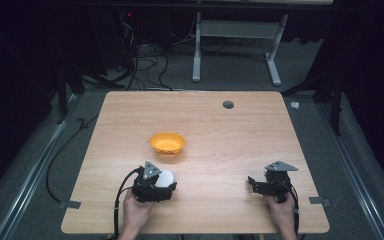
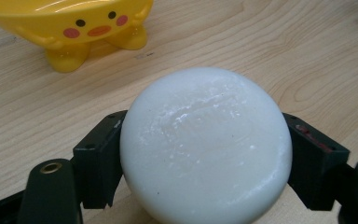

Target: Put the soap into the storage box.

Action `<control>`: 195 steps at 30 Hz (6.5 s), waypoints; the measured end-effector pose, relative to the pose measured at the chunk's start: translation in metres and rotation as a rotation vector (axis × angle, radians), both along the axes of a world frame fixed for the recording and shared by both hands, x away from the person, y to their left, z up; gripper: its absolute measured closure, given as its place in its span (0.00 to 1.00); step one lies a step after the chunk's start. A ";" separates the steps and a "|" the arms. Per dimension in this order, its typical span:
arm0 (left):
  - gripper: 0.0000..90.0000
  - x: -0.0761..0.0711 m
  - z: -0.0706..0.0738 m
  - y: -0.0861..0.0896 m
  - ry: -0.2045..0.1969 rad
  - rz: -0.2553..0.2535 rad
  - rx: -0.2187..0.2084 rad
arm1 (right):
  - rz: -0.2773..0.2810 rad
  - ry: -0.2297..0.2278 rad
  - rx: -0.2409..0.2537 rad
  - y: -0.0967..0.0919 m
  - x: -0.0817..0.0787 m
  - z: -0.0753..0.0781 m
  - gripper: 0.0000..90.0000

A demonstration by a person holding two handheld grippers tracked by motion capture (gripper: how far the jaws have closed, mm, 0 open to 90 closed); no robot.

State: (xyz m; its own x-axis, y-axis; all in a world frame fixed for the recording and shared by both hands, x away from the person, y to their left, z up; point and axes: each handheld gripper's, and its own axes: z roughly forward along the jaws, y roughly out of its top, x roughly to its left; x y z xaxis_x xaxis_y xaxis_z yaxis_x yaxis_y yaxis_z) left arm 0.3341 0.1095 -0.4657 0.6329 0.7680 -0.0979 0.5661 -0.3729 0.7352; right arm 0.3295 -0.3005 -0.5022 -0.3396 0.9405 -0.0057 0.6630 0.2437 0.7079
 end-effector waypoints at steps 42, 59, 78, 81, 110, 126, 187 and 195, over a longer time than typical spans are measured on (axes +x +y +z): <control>0.26 0.036 0.047 0.007 0.005 -0.003 -0.075 | 0.006 0.000 0.004 -0.001 0.000 0.000 0.19; 0.26 0.060 0.059 0.007 0.013 0.018 -0.070 | 0.004 0.000 0.002 0.000 0.000 0.000 0.19; 0.26 0.091 0.064 -0.004 0.003 0.046 -0.005 | 0.006 0.000 -0.001 0.000 0.000 0.000 0.19; 0.26 0.096 0.065 -0.006 0.010 0.048 -0.008 | 0.006 -0.001 0.000 0.000 0.000 0.000 0.19; 0.26 0.136 0.048 -0.012 0.056 0.144 -0.012 | 0.004 0.000 0.001 0.000 0.000 0.000 0.19; 0.26 0.149 0.028 -0.019 0.116 0.170 0.037 | 0.004 0.001 0.001 0.000 0.000 0.000 0.19; 0.20 0.130 0.051 -0.008 0.038 0.167 0.036 | 0.006 0.000 -0.004 -0.001 0.000 0.000 0.19; 0.20 0.120 0.060 0.000 0.012 0.160 0.022 | 0.006 0.000 -0.004 -0.001 0.000 0.000 0.19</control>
